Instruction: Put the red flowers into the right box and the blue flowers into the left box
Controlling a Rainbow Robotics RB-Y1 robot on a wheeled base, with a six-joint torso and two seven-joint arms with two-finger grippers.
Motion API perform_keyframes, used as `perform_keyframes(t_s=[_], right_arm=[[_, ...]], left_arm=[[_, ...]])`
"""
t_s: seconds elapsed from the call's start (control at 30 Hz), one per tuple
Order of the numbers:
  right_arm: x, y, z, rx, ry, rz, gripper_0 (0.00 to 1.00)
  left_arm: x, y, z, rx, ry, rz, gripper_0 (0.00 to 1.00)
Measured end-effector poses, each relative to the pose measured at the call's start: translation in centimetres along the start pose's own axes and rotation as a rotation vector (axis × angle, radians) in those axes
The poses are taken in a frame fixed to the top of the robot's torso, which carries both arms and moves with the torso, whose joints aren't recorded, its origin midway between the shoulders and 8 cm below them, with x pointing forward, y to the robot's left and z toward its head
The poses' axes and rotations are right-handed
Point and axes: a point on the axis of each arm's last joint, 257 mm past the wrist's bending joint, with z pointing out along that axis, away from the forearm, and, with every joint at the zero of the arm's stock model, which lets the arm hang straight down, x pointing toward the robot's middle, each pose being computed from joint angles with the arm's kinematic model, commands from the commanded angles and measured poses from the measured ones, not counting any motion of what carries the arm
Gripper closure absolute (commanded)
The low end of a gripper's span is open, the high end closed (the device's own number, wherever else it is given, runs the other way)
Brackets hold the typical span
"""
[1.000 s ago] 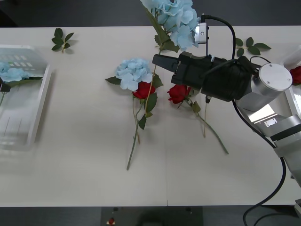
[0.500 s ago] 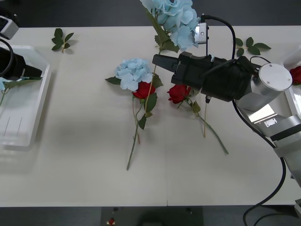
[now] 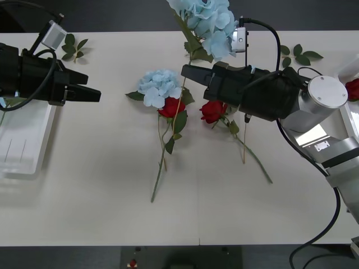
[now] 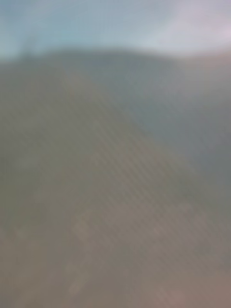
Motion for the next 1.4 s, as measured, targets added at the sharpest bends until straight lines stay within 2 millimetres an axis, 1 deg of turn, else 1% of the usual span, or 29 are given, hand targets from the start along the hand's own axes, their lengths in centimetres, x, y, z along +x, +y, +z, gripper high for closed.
perform_keyframes(t_s=[0.2, 0.43, 0.6, 0.73, 0.93, 0.97, 1.03, 1.07, 1.1, 1.13, 1.2, 1.37, 1.4], right_arm=[[-0.1, 0.1, 0.3, 0.0, -0.011, 0.004, 1.0], [0.0, 0.1, 0.3, -0.001, -0.009, 0.004, 1.0], [0.5, 0.3, 0.6, -0.007, 0.0, 0.008, 1.0], [0.4, 0.6, 0.6, -0.018, -0.007, 0.022, 1.0], [0.3, 0.6, 0.6, -0.018, -0.008, 0.021, 1.0], [0.3, 0.6, 0.6, -0.018, -0.008, 0.019, 1.0], [0.3, 0.6, 0.6, -0.018, -0.008, 0.008, 1.0], [0.3, 0.6, 0.6, -0.018, -0.008, 0.003, 1.0], [0.3, 0.6, 0.6, -0.018, -0.008, -0.001, 1.0], [0.3, 0.6, 0.6, -0.018, -0.008, -0.001, 1.0], [0.3, 0.6, 0.6, -0.018, -0.008, -0.001, 1.0], [0.3, 0.6, 0.6, -0.018, -0.008, -0.001, 1.0], [0.3, 0.6, 0.6, -0.018, -0.008, -0.001, 1.0]], left_arm=[[-0.2, -3.7, 3.6, 0.13, -0.019, -0.008, 0.0], [-1.4, -6.3, 7.9, 0.193, -0.071, -0.019, 0.0], [-1.0, -7.7, 10.8, 0.212, -0.063, -0.015, 0.0], [-0.8, -8.3, 11.9, 0.218, -0.058, -0.013, 0.0], [-0.9, -8.6, 12.0, 0.229, -0.063, -0.016, 0.0], [-1.0, -8.8, 12.0, 0.236, -0.067, -0.018, 0.1], [-1.1, -8.9, 11.9, 0.24, -0.069, -0.019, 0.26], [-1.1, -8.9, 11.9, 0.24, -0.069, -0.019, 0.31], [-1.1, -8.9, 11.9, 0.24, -0.069, -0.019, 0.32], [-1.1, -8.9, 12.0, 0.241, -0.07, -0.019, 0.37], [-1.2, -9.2, 12.1, 0.246, -0.074, -0.02, 0.43], [-1.7, -10.0, 12.9, 0.264, -0.093, -0.026, 0.44], [-1.9, -10.1, 13.2, 0.263, -0.101, -0.027, 0.47]])
